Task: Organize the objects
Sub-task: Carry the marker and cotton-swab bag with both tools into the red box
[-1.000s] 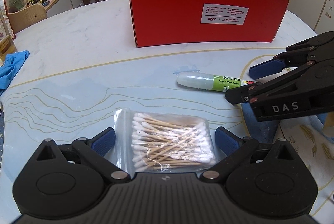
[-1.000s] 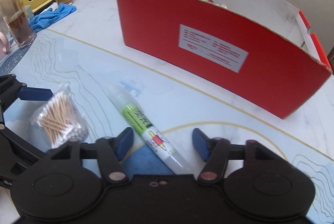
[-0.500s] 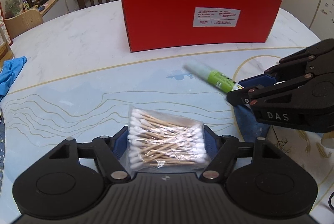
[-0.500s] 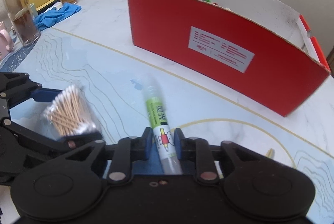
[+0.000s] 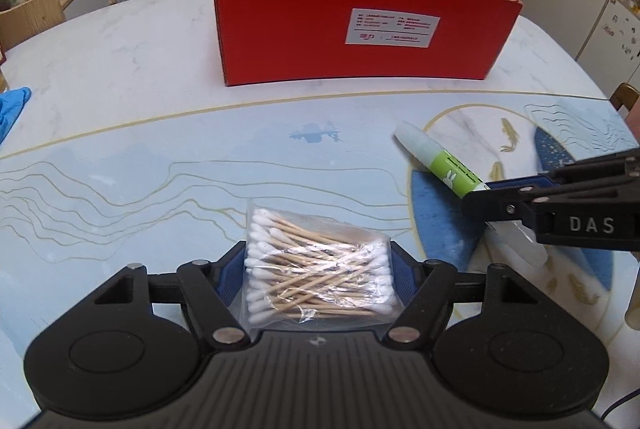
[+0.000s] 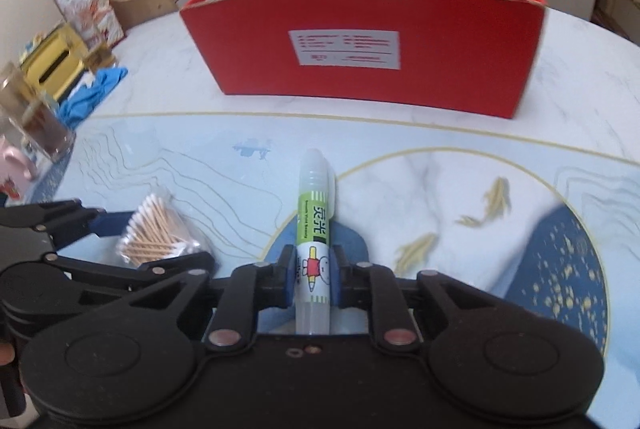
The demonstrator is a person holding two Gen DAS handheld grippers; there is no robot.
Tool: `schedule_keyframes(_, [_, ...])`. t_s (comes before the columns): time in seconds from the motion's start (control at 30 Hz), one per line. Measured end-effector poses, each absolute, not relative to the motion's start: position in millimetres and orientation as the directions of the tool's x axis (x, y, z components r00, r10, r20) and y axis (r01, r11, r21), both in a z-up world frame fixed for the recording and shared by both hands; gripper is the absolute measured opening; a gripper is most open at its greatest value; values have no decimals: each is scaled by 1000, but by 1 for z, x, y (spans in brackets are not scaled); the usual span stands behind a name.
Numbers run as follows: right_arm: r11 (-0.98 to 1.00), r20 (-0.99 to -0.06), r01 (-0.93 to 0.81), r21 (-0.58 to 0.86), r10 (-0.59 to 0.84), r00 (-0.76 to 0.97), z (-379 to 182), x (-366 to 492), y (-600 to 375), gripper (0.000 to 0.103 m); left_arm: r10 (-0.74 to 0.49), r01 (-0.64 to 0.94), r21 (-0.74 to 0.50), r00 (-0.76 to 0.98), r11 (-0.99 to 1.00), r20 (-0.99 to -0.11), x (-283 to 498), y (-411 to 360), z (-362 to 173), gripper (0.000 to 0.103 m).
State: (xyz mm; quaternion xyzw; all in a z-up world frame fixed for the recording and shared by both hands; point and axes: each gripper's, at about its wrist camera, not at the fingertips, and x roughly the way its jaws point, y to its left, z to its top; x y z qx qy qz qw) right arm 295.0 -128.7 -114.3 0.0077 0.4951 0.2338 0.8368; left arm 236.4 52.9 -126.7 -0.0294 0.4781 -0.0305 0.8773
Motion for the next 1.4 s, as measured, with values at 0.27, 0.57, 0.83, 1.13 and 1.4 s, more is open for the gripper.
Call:
schedule_keyframes(0.27, [895,-810,-325,305,423,407,-107,278,-149,17,-133,48,-126,517,991,-845,231,51,-121,72])
schedule_keyframes(0.57, [891,-782,-289,351,448,432,-91,264,-156,17,-170,93,-142,520,985,-837,227,46,-106,72])
schedule_keyframes(0.83, [883,-738,-293,366,467,488,-61,259,-159,17,-209,151,-151,548,977,-810,233,43,-76,72])
schedule_keyframes(1.13, [890,-679,-307,338,456,575,-19,269,-165,17,-242,246,-111,608,963,-756,251,37,-29,72])
schedule_keyframes(1.4, [908,-632,-293,300,419,652,13,294,-172,17,-263,335,-51,627,941,-733,274,29,3,72])
